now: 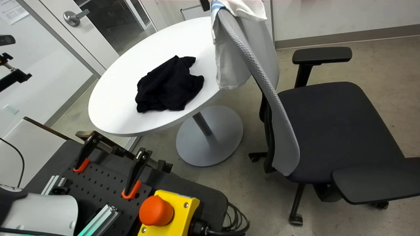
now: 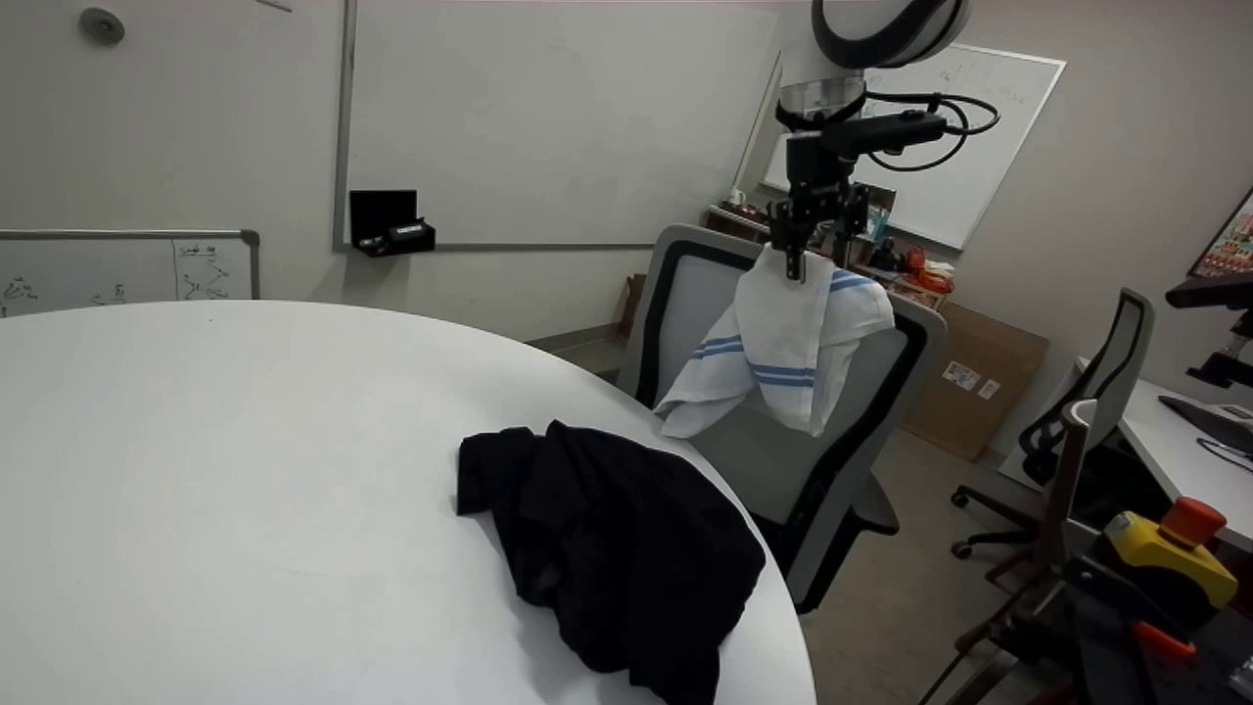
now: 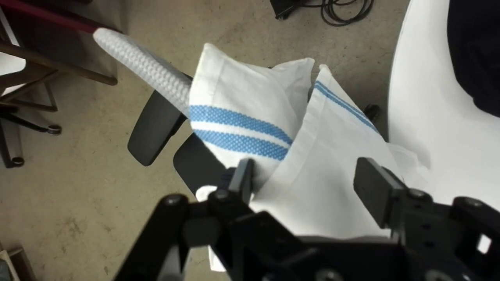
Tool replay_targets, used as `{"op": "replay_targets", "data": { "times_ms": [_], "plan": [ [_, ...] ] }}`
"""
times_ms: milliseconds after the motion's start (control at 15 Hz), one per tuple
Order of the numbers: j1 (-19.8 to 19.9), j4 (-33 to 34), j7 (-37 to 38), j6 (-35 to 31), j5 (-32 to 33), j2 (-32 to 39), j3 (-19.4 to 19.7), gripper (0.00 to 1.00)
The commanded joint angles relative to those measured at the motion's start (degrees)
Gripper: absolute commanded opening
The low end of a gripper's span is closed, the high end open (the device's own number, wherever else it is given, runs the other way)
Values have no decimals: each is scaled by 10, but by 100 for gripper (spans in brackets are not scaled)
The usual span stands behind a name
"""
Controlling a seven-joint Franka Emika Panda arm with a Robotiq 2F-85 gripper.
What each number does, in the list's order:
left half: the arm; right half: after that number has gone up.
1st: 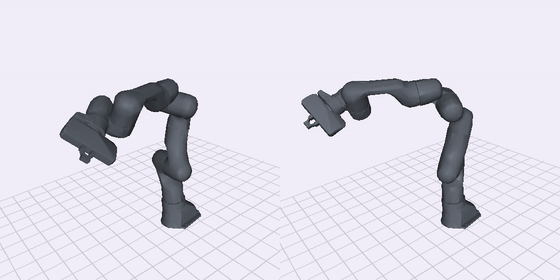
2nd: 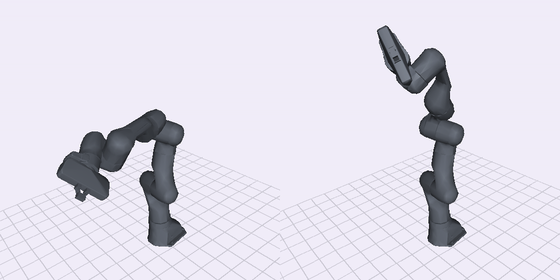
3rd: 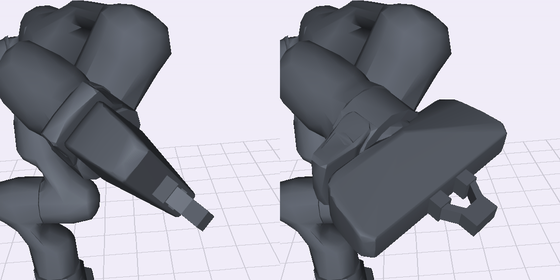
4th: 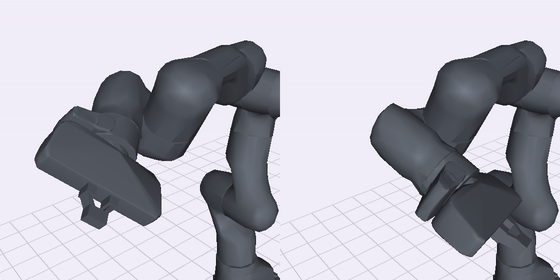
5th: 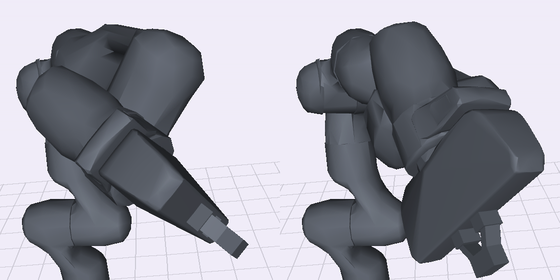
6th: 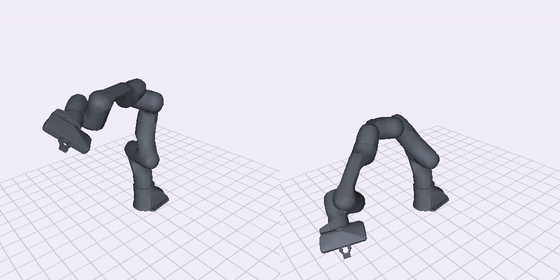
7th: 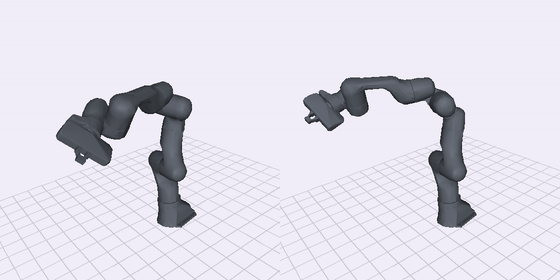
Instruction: Take the white towel from the back of the chair and place it on the black cloth on the table
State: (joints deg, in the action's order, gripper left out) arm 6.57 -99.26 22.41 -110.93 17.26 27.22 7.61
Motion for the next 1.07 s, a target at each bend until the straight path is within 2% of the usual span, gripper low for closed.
{"op": "replay_targets", "data": {
  "times_ms": [0,333,467,533,667,800,1000],
  "plan": [
    [-11,32,-20,30,-9,16,12,38],
    [-12,48,-27,52,-12,13,11,2],
    [-14,48,-26,56,-14,10,11,3],
    [-14,48,-28,60,-15,7,11,0],
    [-12,43,-35,64,-24,-10,9,2],
    [-8,31,-46,67,-45,-40,5,1],
    [-1,-1,-83,79,-108,-126,-7,2]
  ]
}}
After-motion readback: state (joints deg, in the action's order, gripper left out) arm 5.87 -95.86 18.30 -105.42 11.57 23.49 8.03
